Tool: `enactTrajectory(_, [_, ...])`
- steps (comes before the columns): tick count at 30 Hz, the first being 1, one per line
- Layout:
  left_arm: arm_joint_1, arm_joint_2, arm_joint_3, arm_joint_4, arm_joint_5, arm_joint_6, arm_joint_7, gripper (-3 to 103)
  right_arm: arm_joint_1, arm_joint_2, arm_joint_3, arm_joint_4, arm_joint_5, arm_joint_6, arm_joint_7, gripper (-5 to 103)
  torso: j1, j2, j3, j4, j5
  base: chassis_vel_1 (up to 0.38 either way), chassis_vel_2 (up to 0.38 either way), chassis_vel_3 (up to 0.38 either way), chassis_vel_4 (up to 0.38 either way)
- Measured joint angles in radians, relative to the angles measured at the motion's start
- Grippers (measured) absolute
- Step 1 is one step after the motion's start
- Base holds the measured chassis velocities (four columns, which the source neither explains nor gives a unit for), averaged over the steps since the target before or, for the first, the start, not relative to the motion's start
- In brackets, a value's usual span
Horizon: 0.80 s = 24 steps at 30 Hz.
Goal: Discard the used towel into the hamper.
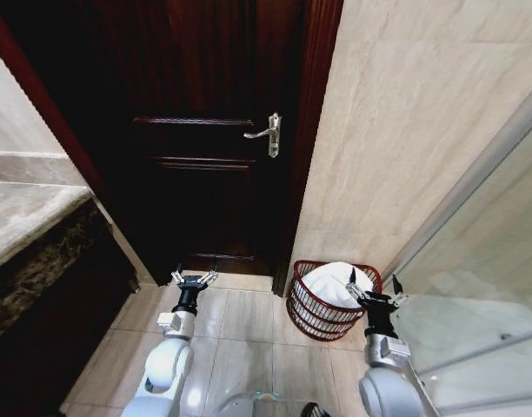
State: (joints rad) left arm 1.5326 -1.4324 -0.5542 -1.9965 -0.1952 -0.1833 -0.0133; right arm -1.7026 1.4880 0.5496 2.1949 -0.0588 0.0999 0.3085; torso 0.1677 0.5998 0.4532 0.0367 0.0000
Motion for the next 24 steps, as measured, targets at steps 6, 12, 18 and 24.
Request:
enactTrajectory(6, [-0.004, 0.002, -0.001, 0.004, 0.000, 0.000, -0.001, 100, -0.002, 0.001, 0.001, 0.001, 0.001, 0.004, 0.000, 100, 0.008, 0.022, 0.013, 0.0001, 0.0000, 0.000, 0.000, 0.000, 0.000])
enactTrajectory(12, [-0.006, 0.004, -0.003, 0.006, -0.009, -0.001, -0.006, 100, -0.001, 0.001, 0.001, 0.005, 0.002, 0.005, 0.000, 100, 0.019, 0.047, 0.028, 0.0000, 0.0000, 0.000, 0.000, 0.000, 0.000])
enactTrajectory(18, [-0.006, 0.004, -0.003, 0.005, -0.013, -0.001, -0.009, 100, -0.003, 0.001, 0.001, 0.005, 0.002, 0.005, 0.000, 100, 0.022, 0.056, 0.033, 0.0001, 0.0000, 0.000, 0.000, 0.000, 0.000])
enactTrajectory(24, [-0.006, 0.003, 0.000, 0.005, -0.012, 0.000, -0.010, 100, -0.012, 0.002, 0.004, 0.008, 0.002, 0.008, -0.001, 100, 0.032, 0.079, 0.046, 0.0000, 0.0000, 0.000, 0.000, 0.000, 0.000])
